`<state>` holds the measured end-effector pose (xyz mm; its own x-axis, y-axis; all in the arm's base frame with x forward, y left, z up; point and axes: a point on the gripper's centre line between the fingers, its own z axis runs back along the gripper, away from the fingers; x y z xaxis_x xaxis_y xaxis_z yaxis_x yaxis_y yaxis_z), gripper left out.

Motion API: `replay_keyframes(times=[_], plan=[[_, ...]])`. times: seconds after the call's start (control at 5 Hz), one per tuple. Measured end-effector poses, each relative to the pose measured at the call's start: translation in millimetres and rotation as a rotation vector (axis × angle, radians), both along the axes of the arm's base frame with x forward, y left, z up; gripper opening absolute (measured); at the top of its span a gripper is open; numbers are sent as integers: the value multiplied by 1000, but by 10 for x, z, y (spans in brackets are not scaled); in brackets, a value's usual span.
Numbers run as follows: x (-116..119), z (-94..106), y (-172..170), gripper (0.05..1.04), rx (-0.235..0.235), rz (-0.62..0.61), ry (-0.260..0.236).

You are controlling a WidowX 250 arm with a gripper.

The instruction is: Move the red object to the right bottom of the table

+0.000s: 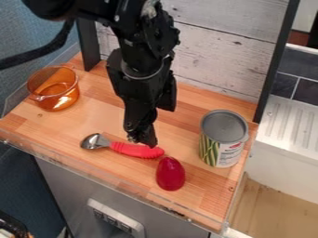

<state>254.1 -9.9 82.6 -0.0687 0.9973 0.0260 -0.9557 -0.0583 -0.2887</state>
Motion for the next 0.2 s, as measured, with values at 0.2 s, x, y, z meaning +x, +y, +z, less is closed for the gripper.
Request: replay_keyframes(times=[0.2], plan=[[-2,-1,0,999,0,0,2]])
